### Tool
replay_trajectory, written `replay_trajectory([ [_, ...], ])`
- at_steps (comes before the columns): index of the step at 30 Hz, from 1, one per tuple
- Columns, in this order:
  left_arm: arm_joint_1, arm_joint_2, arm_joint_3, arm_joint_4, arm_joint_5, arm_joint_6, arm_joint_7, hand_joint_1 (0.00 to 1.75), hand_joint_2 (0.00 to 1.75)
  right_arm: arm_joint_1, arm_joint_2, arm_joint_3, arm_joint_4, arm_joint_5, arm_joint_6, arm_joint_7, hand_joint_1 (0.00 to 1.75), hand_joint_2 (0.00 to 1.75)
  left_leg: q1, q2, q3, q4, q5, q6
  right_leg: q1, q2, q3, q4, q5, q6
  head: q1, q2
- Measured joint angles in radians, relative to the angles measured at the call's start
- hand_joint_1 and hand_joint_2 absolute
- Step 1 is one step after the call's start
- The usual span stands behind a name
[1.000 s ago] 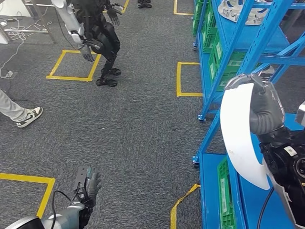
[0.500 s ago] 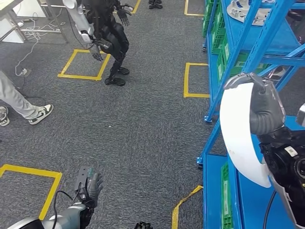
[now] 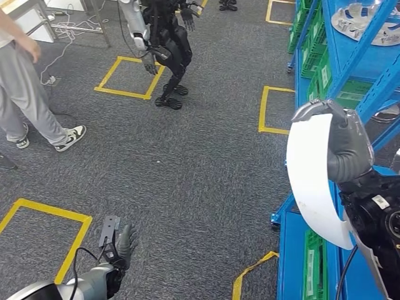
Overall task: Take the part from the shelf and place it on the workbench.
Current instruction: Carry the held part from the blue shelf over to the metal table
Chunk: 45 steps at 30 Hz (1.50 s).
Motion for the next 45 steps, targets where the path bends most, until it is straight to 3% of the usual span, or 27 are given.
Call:
replay_trajectory([
  [2,0.001,0.003,0.000,0.000,0.009,-0.003,-0.004,0.00,0.00,-0.013,0.006,0.007,0.016,-0.001,0.013,-0.015,1.75,1.75,-0.001,-0.016,0.004,-0.001,-0.001,-0.002,0.002,0.019,0.066,-0.146,0.078,-0.014,0.001,0.000],
  [4,0.002,0.007,0.000,0.000,0.013,-0.003,-0.007,0.00,0.00,-0.027,0.010,0.013,0.030,-0.003,0.023,-0.025,1.75,1.75,0.000,-0.029,-0.001,0.000,0.002,-0.009,0.004,0.041,0.120,-0.256,0.113,-0.024,0.001,0.000],
  [5,0.004,0.009,0.000,0.000,0.014,-0.003,-0.008,0.00,0.00,-0.031,0.012,0.016,0.036,-0.004,0.026,-0.028,1.75,1.75,0.001,-0.035,-0.005,-0.001,0.004,-0.014,0.006,0.046,0.129,-0.273,0.111,-0.026,0.000,0.000],
  [7,0.009,0.014,0.000,0.000,0.015,-0.003,-0.008,0.00,0.00,-0.035,0.020,0.021,0.046,-0.006,0.030,-0.032,1.75,1.75,0.003,-0.044,-0.011,-0.003,0.008,-0.027,0.005,0.034,0.135,-0.287,0.112,-0.030,-0.001,0.000],
  [9,0.011,0.019,0.000,0.000,0.015,-0.003,-0.009,0.00,0.00,-0.040,0.026,0.025,0.055,-0.007,0.032,-0.035,1.75,1.75,0.001,-0.026,-0.028,0.030,-0.015,-0.036,0.000,0.019,0.142,-0.302,0.118,-0.037,-0.006,0.000],
  [12,0.011,0.022,0.000,0.000,0.016,-0.001,-0.009,0.00,0.00,-0.046,0.030,0.029,0.070,-0.008,0.036,-0.038,1.75,1.75,0.000,0.014,-0.118,0.215,-0.104,-0.046,0.001,-0.002,0.144,-0.309,0.122,-0.043,-0.015,0.000],
  [13,0.012,0.022,0.000,0.000,0.016,0.000,-0.009,0.00,0.00,-0.046,0.031,0.031,0.075,-0.008,0.037,-0.039,1.75,1.75,0.001,0.017,-0.145,0.267,-0.119,-0.048,0.001,-0.008,0.144,-0.309,0.122,-0.044,-0.017,0.000],
  [14,0.013,0.022,0.000,0.000,0.015,0.004,-0.009,0.00,0.00,-0.045,0.031,0.033,0.081,-0.008,0.038,-0.040,1.75,1.75,0.003,0.019,-0.156,0.287,-0.117,-0.051,0.001,-0.015,0.144,-0.309,0.122,-0.044,-0.018,0.000],
  [15,0.015,0.023,0.000,0.000,0.012,0.010,-0.010,0.00,0.00,-0.045,0.032,0.035,0.086,-0.007,0.040,-0.041,1.75,1.75,0.005,0.022,-0.146,0.265,-0.096,-0.053,0.001,-0.021,0.144,-0.308,0.122,-0.043,-0.020,0.000],
  [17,0.014,0.025,0.000,0.000,0.002,0.026,-0.014,0.00,0.00,-0.046,0.033,0.037,0.095,-0.004,0.045,-0.043,1.75,1.75,0.009,0.041,-0.078,0.132,-0.030,-0.055,0.002,-0.031,0.144,-0.304,0.119,-0.039,-0.022,0.000],
  [19,0.012,0.027,0.000,0.000,-0.009,0.038,-0.016,0.00,0.00,-0.047,0.036,0.036,0.101,0.000,0.049,-0.044,1.75,1.75,0.007,0.058,-0.022,0.022,0.006,-0.048,0.007,-0.038,0.141,-0.296,0.113,-0.029,-0.023,0.000],
  [23,0.011,0.027,0.000,0.000,-0.016,0.042,-0.016,0.00,0.00,-0.050,0.041,0.036,0.112,0.003,0.053,-0.046,1.75,1.75,0.003,0.045,-0.012,-0.002,0.010,-0.020,0.007,-0.045,0.137,-0.284,0.099,-0.010,-0.016,0.000],
  [25,0.011,0.027,0.000,0.000,-0.011,0.036,-0.014,0.00,0.00,-0.051,0.042,0.036,0.117,0.003,0.053,-0.046,1.75,1.75,0.006,0.037,-0.010,-0.006,0.013,-0.008,0.003,-0.027,0.108,-0.217,0.055,0.000,-0.010,0.000],
  [27,0.011,0.027,0.000,0.000,0.002,0.021,-0.012,0.00,0.00,-0.052,0.042,0.036,0.123,0.003,0.054,-0.046,1.75,1.75,0.006,0.029,-0.009,-0.006,0.013,-0.003,0.001,-0.008,0.046,-0.076,-0.011,0.005,-0.003,0.000],
  [28,0.012,0.027,0.000,0.000,0.008,0.013,-0.011,0.00,0.00,-0.052,0.042,0.036,0.126,0.003,0.054,-0.046,1.75,1.75,0.005,0.024,-0.009,-0.005,0.013,-0.002,0.001,-0.005,0.016,-0.012,-0.032,0.006,-0.002,0.000],
  [29,0.012,0.027,0.000,0.000,0.012,0.007,-0.010,0.00,0.00,-0.051,0.042,0.037,0.130,0.003,0.055,-0.046,1.75,1.75,0.004,0.018,-0.009,-0.005,0.013,-0.001,0.001,-0.003,0.000,0.021,-0.035,0.005,-0.002,0.000],
  [30,0.012,0.027,0.000,0.000,0.015,0.002,-0.009,0.00,0.00,-0.051,0.042,0.037,0.133,0.003,0.055,-0.046,1.75,1.75,0.004,0.011,-0.009,-0.005,0.013,-0.001,0.001,-0.002,0.002,0.013,-0.018,0.003,-0.002,0.000],
  [31,0.012,0.026,0.000,0.000,0.016,-0.002,-0.008,0.00,0.00,-0.051,0.042,0.037,0.135,0.003,0.054,-0.046,1.75,1.75,0.004,0.003,-0.007,-0.004,0.012,-0.001,0.001,0.000,0.023,-0.037,0.015,-0.001,-0.002,0.000],
  [33,0.012,0.025,0.000,0.000,0.016,-0.007,-0.006,0.00,0.00,-0.052,0.042,0.036,0.137,0.003,0.052,-0.046,1.75,1.75,0.002,-0.010,-0.006,-0.003,0.012,-0.004,0.002,0.018,0.090,-0.183,0.086,-0.011,-0.001,0.000],
  [34,0.012,0.025,0.000,0.000,0.016,-0.009,-0.004,0.00,0.00,-0.053,0.043,0.036,0.138,0.003,0.052,-0.046,1.75,1.75,0.002,-0.016,-0.008,-0.003,0.013,-0.008,0.003,0.026,0.117,-0.239,0.102,-0.016,0.000,0.000],
  [36,0.013,0.025,0.000,0.000,0.016,-0.010,-0.001,0.00,0.00,-0.053,0.043,0.036,0.139,0.003,0.051,-0.046,1.75,1.75,0.002,-0.025,-0.014,-0.003,0.017,-0.019,0.005,0.034,0.139,-0.281,0.103,-0.021,-0.001,0.000],
  [38,0.014,0.027,0.000,0.000,0.016,-0.010,0.003,0.00,0.00,-0.053,0.046,0.036,0.141,0.003,0.051,-0.045,1.75,1.75,0.003,-0.028,-0.018,-0.003,0.019,-0.031,0.003,0.025,0.144,-0.292,0.107,-0.027,-0.001,0.000],
  [40,0.014,0.029,0.000,0.000,0.016,-0.010,0.004,0.00,0.00,-0.054,0.048,0.035,0.142,0.003,0.050,-0.046,1.75,1.75,0.002,-0.008,-0.041,0.046,-0.015,-0.041,-0.002,0.014,0.149,-0.305,0.116,-0.037,-0.005,0.000],
  [43,0.014,0.030,0.000,0.000,0.016,-0.010,0.005,0.00,0.00,-0.053,0.050,0.036,0.144,0.003,0.053,-0.045,1.75,1.75,0.005,0.018,-0.138,0.248,-0.107,-0.053,-0.001,-0.002,0.149,-0.310,0.119,-0.043,-0.013,0.000],
  [44,0.015,0.030,0.000,0.000,0.017,-0.010,0.006,0.00,0.00,-0.052,0.051,0.037,0.146,0.003,0.053,-0.045,1.75,1.75,0.006,0.020,-0.160,0.291,-0.117,-0.056,-0.001,-0.007,0.148,-0.309,0.118,-0.043,-0.014,0.000],
  [45,0.016,0.030,0.000,0.000,0.017,-0.010,0.006,0.00,0.00,-0.051,0.052,0.037,0.148,0.003,0.053,-0.044,1.75,1.75,0.007,0.022,-0.162,0.294,-0.107,-0.058,-0.001,-0.012,0.149,-0.309,0.118,-0.043,-0.015,0.000],
])
